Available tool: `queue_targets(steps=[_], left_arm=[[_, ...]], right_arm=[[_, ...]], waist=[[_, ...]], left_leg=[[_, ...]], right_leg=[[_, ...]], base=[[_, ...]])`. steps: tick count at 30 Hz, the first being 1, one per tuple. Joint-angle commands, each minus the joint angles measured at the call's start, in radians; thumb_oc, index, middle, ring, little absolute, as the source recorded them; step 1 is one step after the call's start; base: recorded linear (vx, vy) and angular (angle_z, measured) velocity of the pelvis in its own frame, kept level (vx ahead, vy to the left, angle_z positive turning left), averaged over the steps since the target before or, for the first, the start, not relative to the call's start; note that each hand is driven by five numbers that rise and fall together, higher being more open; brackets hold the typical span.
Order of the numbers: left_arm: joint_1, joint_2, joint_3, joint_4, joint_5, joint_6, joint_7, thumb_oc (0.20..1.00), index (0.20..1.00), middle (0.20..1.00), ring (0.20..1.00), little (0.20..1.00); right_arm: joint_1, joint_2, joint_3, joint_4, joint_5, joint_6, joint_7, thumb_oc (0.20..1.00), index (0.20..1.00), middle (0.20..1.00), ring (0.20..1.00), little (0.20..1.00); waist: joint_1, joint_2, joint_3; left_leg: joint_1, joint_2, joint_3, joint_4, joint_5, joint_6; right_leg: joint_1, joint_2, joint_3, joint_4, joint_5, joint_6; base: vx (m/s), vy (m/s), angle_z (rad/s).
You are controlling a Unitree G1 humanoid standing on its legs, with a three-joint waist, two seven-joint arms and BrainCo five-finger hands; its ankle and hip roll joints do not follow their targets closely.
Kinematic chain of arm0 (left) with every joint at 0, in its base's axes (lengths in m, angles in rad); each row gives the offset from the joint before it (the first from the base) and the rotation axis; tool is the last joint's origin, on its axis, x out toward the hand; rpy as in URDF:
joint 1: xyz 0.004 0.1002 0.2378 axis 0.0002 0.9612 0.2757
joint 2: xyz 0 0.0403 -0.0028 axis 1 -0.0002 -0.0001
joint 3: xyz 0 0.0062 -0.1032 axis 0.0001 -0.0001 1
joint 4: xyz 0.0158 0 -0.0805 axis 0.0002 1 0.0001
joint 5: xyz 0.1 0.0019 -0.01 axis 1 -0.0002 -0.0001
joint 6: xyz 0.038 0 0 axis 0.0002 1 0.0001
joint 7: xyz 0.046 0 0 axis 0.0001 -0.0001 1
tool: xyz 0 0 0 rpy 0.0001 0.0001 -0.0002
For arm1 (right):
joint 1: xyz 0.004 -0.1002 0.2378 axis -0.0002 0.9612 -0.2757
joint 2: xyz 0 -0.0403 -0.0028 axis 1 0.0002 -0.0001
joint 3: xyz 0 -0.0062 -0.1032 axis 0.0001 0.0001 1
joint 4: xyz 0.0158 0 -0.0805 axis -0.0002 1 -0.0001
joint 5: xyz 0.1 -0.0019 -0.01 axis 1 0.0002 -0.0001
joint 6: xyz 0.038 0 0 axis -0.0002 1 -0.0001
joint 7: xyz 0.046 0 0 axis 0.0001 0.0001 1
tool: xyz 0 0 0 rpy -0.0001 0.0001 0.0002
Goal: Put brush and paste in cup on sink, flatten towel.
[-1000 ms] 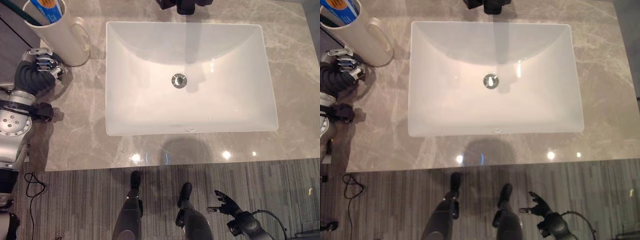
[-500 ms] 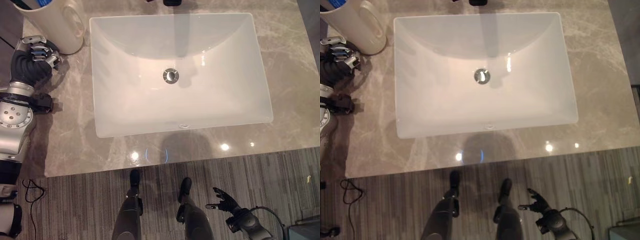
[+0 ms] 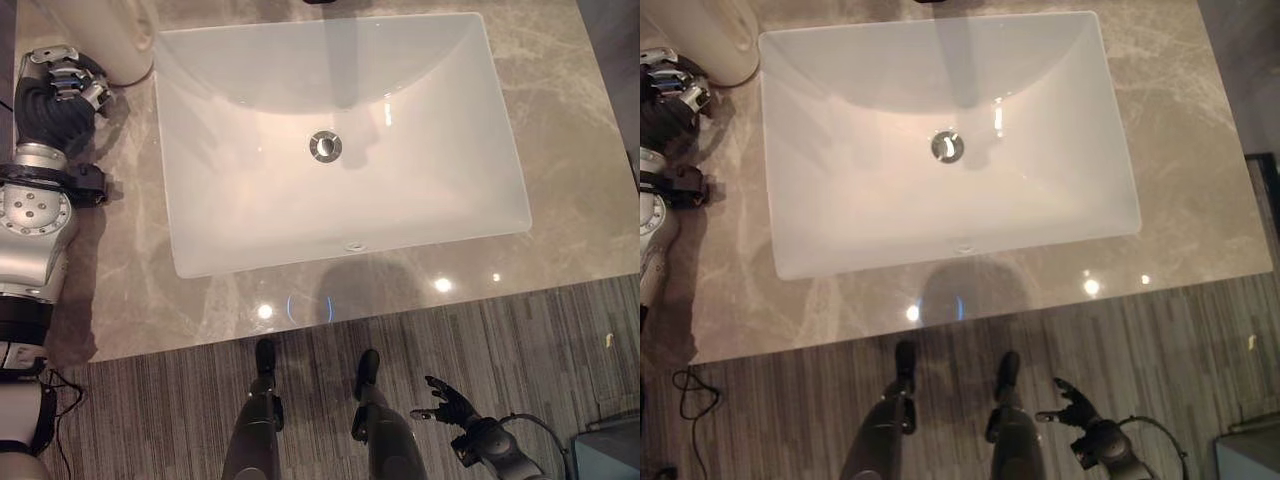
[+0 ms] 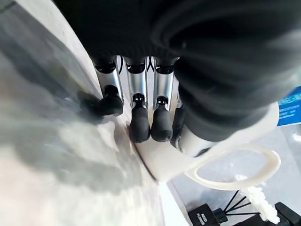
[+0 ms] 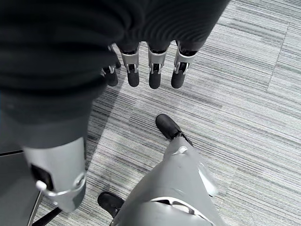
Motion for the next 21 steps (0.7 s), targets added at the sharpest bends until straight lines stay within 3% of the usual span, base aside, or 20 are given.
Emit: queue_targets(steps=[1, 6, 7, 12, 16, 21], left_arm=[[0.013, -0.034, 0.003, 0.058, 0.056, 0.013, 0.007, 0.2, 0.2, 0.2, 0.2, 0.2], [0.121, -0.051, 0.067, -0.033, 0.086, 0.027, -0.009, 0.2, 0.2, 0.2, 0.2, 0.2], [0.157, -0.051, 0.088, -0.069, 0.087, 0.032, -0.024, 0.2, 0.2, 0.2, 0.2, 0.2], [0.263, -0.041, 0.147, -0.145, 0.089, 0.043, -0.062, 0.2, 0.2, 0.2, 0.2, 0.2], [0.272, -0.035, 0.154, -0.158, 0.097, 0.04, -0.072, 0.2, 0.2, 0.2, 0.2, 0.2], [0.221, -0.032, 0.119, -0.144, 0.086, 0.035, -0.067, 0.2, 0.2, 0.2, 0.2, 0.2]], right_arm=[[0.006, -0.03, 0.004, -0.019, 0.02, -0.004, -0.019, 1.0, 1.0, 1.0, 1.0, 1.0], [0.01, -0.019, 0.008, -0.009, 0.007, 0.001, -0.01, 1.0, 1.0, 1.0, 1.0, 1.0], [0.008, -0.018, 0.005, -0.002, 0.002, 0.003, -0.008, 1.0, 1.0, 1.0, 1.0, 1.0], [0.006, -0.013, 0.003, 0.004, -0.013, 0.012, -0.003, 1.0, 1.0, 1.0, 1.0, 1.0], [0.007, -0.016, 0.008, -0.001, -0.011, 0.008, 0.006, 1.0, 1.0, 1.0, 1.0, 1.0], [0.007, -0.025, 0.006, -0.006, 0.001, 0.004, 0.003, 1.0, 1.0, 1.0, 1.0, 1.0]], waist=[[-0.017, -0.004, 0.006], [-0.003, -0.006, -0.01], [0.004, -0.008, -0.01], [0.018, -0.004, -0.017], [0.027, -0.008, -0.024], [0.024, -0.006, -0.023]], left_leg=[[0.027, -0.025, 0.011, 0.037, -0.089, 0.035], [0.044, -0.02, 0.008, 0.031, -0.092, 0.034], [0.036, -0.021, 0.013, 0.037, -0.065, 0.039], [0.066, -0.012, 0.001, 0.017, -0.054, 0.032], [0.079, -0.001, -0.017, -0.006, -0.034, 0.021], [0.07, 0.004, -0.024, -0.023, -0.015, 0.015]], right_leg=[[0.06, -0.037, 0.071, -0.001, 0.124, 0.082], [0.074, -0.035, 0.06, 0.0, 0.111, 0.081], [0.07, -0.041, 0.046, 0.01, 0.108, 0.067], [0.089, -0.034, 0.033, 0.019, 0.081, 0.057], [0.093, -0.028, 0.017, 0.037, 0.043, 0.045], [0.086, -0.019, 0.005, 0.031, 0.042, 0.043]], base=[[0.02, -0.023, -0.07], [0.03, -0.043, -0.07], [-0.06, -0.037, -0.07], [0.0, -0.056, -0.02], [0.0, -0.086, 0.18], [-0.01, -0.028, 0.09]])
